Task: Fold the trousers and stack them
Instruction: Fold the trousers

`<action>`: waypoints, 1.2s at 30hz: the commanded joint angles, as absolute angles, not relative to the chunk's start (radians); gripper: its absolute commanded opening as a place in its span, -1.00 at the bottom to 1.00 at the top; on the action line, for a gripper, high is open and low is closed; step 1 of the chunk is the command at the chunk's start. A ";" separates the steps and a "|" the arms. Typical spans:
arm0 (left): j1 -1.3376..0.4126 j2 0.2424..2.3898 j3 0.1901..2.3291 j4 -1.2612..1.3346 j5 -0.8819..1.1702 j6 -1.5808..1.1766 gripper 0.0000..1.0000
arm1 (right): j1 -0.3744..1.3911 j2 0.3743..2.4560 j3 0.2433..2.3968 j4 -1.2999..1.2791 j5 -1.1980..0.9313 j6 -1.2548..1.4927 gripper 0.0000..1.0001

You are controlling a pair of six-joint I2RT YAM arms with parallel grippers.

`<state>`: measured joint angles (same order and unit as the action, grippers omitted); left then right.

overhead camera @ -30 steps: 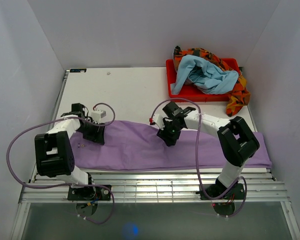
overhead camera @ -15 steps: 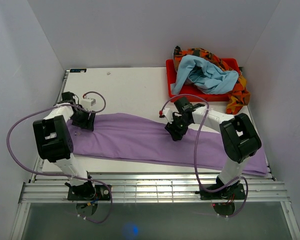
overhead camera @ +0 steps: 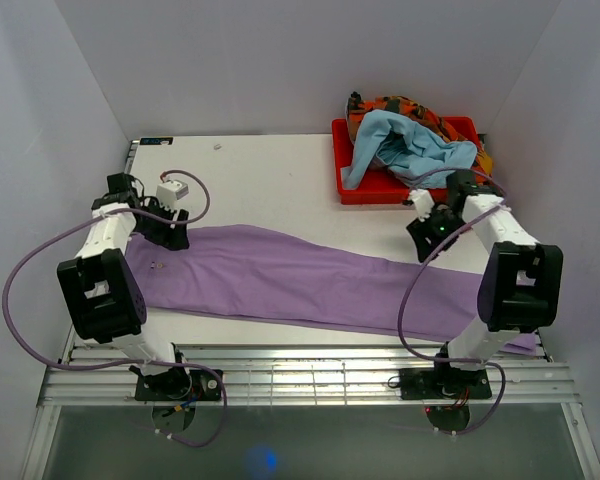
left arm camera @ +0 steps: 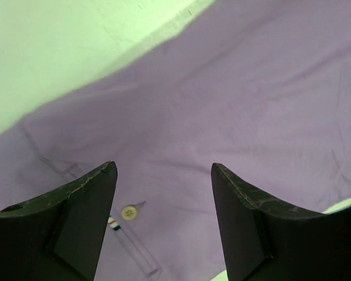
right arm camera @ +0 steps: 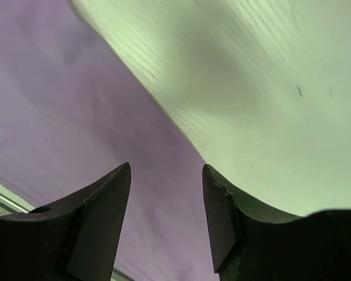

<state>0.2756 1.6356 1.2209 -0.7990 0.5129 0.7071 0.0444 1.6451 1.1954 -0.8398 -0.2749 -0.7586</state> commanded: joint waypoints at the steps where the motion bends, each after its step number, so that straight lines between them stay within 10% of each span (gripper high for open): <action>1: 0.278 1.595 1.132 -0.799 0.538 0.694 0.51 | -0.124 1.606 1.160 -0.980 -0.255 -0.888 0.15; 7: 0.279 1.612 1.029 -0.712 0.505 0.588 0.43 | -0.229 1.568 0.952 -0.899 -0.109 -0.937 -0.28; 20: 0.415 1.802 1.087 -0.558 0.275 0.394 0.45 | -0.229 1.937 1.164 -0.676 0.025 -0.859 -0.30; 36: 0.459 1.830 1.121 -0.526 0.196 0.430 0.44 | -0.440 1.697 1.308 -0.831 -0.170 -0.704 0.59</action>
<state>0.4374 1.8084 1.1534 -0.5465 0.3099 0.4023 -0.3401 1.7351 1.2972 -0.8501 -0.1623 -0.7353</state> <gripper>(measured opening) 0.717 0.796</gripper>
